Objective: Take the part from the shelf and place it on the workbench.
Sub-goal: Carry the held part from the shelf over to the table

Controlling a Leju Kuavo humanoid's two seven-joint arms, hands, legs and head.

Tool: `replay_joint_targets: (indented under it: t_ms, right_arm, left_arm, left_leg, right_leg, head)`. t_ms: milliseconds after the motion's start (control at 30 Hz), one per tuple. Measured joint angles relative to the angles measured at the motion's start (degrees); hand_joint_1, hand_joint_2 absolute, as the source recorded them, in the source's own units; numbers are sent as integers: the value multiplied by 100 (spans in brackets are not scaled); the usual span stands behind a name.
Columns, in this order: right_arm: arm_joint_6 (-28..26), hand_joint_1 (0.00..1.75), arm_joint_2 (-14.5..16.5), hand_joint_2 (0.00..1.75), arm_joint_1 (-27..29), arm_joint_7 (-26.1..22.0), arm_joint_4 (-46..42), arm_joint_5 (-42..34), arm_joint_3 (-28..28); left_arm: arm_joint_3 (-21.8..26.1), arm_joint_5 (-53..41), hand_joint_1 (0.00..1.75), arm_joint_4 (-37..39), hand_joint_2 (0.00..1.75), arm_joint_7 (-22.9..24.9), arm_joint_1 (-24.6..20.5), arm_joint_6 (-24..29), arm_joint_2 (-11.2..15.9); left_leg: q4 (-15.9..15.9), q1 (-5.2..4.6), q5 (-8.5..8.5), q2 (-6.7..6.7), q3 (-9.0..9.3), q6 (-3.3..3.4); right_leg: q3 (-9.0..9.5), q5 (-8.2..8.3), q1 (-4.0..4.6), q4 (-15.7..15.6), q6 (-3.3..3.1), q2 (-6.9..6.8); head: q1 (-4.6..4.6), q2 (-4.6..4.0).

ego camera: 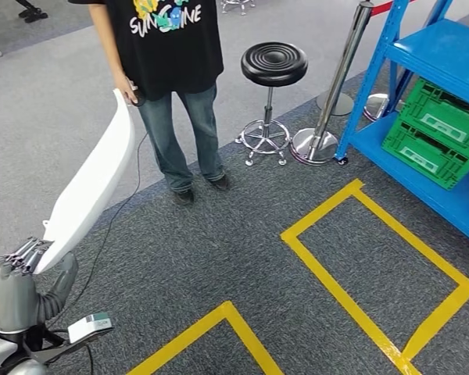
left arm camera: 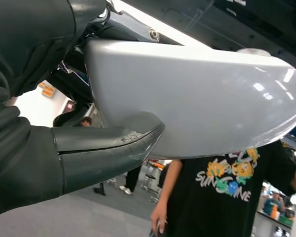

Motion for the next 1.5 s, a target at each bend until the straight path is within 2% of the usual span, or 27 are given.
replay_joint_targets:
  t_ms: [67,133,167,200,233,300,367,433,500,567,633,667,700,733,800,867,933,967,1033,1100,1167,1200,1233,1300,1333,1400,1500]
  right_arm:
    - [-1,0,2,0,12,1,-1,0,0]
    - [-1,0,2,0,30,2,1,0,0]
    - [-1,0,2,0,34,2,1,0,0]
    - [1,0,2,0,34,2,0,0,0]
    - [1,0,2,0,31,2,-1,0,0]
    - [2,0,2,0,27,1,-3,0,0]
    - [1,0,2,0,24,1,-4,0,0]
    - [2,0,2,0,17,1,-7,0,0]
    - [13,0,2,0,6,2,-10,1,2]
    - [41,0,2,0,2,2,-12,0,5]
    - [64,0,2,0,13,1,-13,-6,11]
    - [69,0,2,0,15,-2,-13,-9,14]
    - [70,0,2,0,12,-4,-14,-13,16]
    - [70,0,2,0,5,-6,-14,-17,17]
    - [70,0,2,0,-1,-1,-14,-25,19]
    - [70,0,2,0,4,4,-14,-33,20]
    - [70,0,2,0,0,4,-15,-35,21]
    - [70,0,2,0,-4,4,-16,-35,22]
    - [68,0,3,0,-5,2,-20,-36,22]
    - [68,0,4,0,5,3,-21,-38,22]
    - [70,0,3,0,22,6,-21,-44,23]
    - [74,0,3,0,27,7,-21,-47,23]
    - [78,0,3,0,26,8,-21,-50,24]
    - [87,0,4,0,17,8,-22,-51,24]
    - [88,0,4,0,11,8,-23,-54,24]
    - [92,0,4,0,5,8,-23,-63,24]
    - [96,0,4,0,7,8,-23,-73,24]
  left_arm:
    - [4,1,175,-1,175,0,-8,1,-1]
    - [5,1,175,-1,175,0,-1,-1,-3]
    - [5,1,175,-1,175,0,5,-1,-3]
    - [5,1,175,-1,175,0,9,-1,-3]
    - [5,1,175,-1,175,0,11,-1,-2]
    - [7,1,175,-1,175,0,5,-1,-2]
    - [12,1,175,-2,175,0,-1,-1,-2]
    - [28,0,175,-3,175,0,4,-1,-1]
    - [45,3,175,-4,175,0,-6,-1,1]
    - [45,46,175,-4,175,0,-50,-1,0]
    - [37,106,175,-2,175,2,-83,-2,1]
    - [30,124,175,-2,175,5,-88,-3,3]
    - [23,137,175,-1,175,9,-90,-3,4]
    - [14,150,175,-1,175,12,-93,-3,6]
    - [-4,172,175,-1,175,13,-101,-3,7]
    - [-19,184,175,-1,175,13,-109,-3,12]
    - [-34,187,175,-1,175,13,-103,-3,22]
    - [-42,188,175,-1,175,13,-96,-3,29]
    - [-53,192,175,-1,175,13,-100,-2,46]
    - [-62,201,175,0,175,13,-115,-2,58]
    - [-71,209,175,1,175,13,-108,-4,62]
    - [-74,210,175,2,175,13,-102,-4,63]
    - [-77,211,175,2,175,13,-98,-4,65]
    - [-78,222,175,2,175,13,-99,-3,69]
    - [-80,231,175,1,175,13,-103,-3,72]
    - [-87,258,175,1,175,20,-106,-3,79]
    - [-99,298,175,2,175,44,-105,-3,83]
  left_leg:
    - [696,1,-362,321,-320,-51]
    - [1399,27,-623,397,-654,-87]
    - [1489,35,-601,407,-695,-96]
    - [1338,39,-470,425,-614,-97]
    - [985,40,-268,474,-426,-90]
    - [187,-1,28,754,-6,-43]
    - [-163,-54,63,944,158,44]
    - [-190,-66,52,834,143,134]
    - [-226,-45,74,694,147,208]
    - [-246,-27,87,559,150,265]
    - [-245,-31,83,405,148,289]
    - [-243,-33,81,323,152,290]
    - [-241,-34,79,240,161,290]
    - [-240,-34,76,156,173,286]
    - [-222,-39,63,-4,188,262]
    - [-199,-36,63,-145,159,208]
    - [-208,-17,93,-277,122,134]
    - [-198,-12,90,-265,111,102]
    - [65,-24,-78,-2,-7,45]
    - [770,-19,-448,322,-329,-4]
    - [1394,5,-670,397,-615,-33]
    - [1420,13,-618,403,-618,-38]
    - [1207,16,-462,407,-500,-35]
    - [413,9,-97,446,-69,-7]
    - [81,-1,-6,466,102,17]
    - [-191,-18,0,488,225,53]
    - [-227,-25,7,481,222,68]
  right_leg:
    - [24,-12,6,-15,-47,-162]
    - [34,-33,20,-13,-60,-327]
    - [43,-46,23,-13,-57,-408]
    - [61,-62,24,-12,-51,-483]
    - [90,-83,25,-12,-39,-554]
    - [141,-136,48,-6,4,-673]
    - [173,-184,89,-9,64,-786]
    - [212,-218,102,-31,125,-900]
    - [164,-345,82,104,181,-723]
    - [-144,-661,66,721,207,-367]
    - [-591,-941,67,1524,205,-215]
    - [-736,-943,69,1724,199,-195]
    - [-774,-818,70,1690,191,-183]
    - [-697,-590,67,1422,179,-153]
    - [-386,-122,43,607,149,67]
    - [-161,21,23,136,127,261]
    - [-100,-5,33,77,97,210]
    - [-88,8,30,57,67,146]
    - [-53,25,19,13,5,11]
    - [-35,16,27,-2,-36,-119]
    - [-29,1,37,1,-48,-232]
    - [-23,-6,39,2,-46,-276]
    - [-9,-15,39,2,-39,-309]
    - [25,-41,46,4,-10,-349]
    - [29,-55,57,12,11,-359]
    - [13,-75,81,25,24,-367]
    - [5,-81,85,18,-36,-368]
  head:
    - [-24,0]
    - [-27,0]
    - [-27,0]
    - [-27,0]
    - [-27,0]
    - [-32,0]
    - [-28,0]
    - [-22,0]
    - [-9,0]
    - [20,0]
    - [36,0]
    - [36,0]
    - [36,0]
    - [36,0]
    - [38,-1]
    - [37,-1]
    - [36,0]
    - [36,0]
    - [8,0]
    - [-19,0]
    - [-20,0]
    - [-21,0]
    - [-21,0]
    - [-21,-1]
    - [-19,-1]
    - [-11,-1]
    - [-7,0]
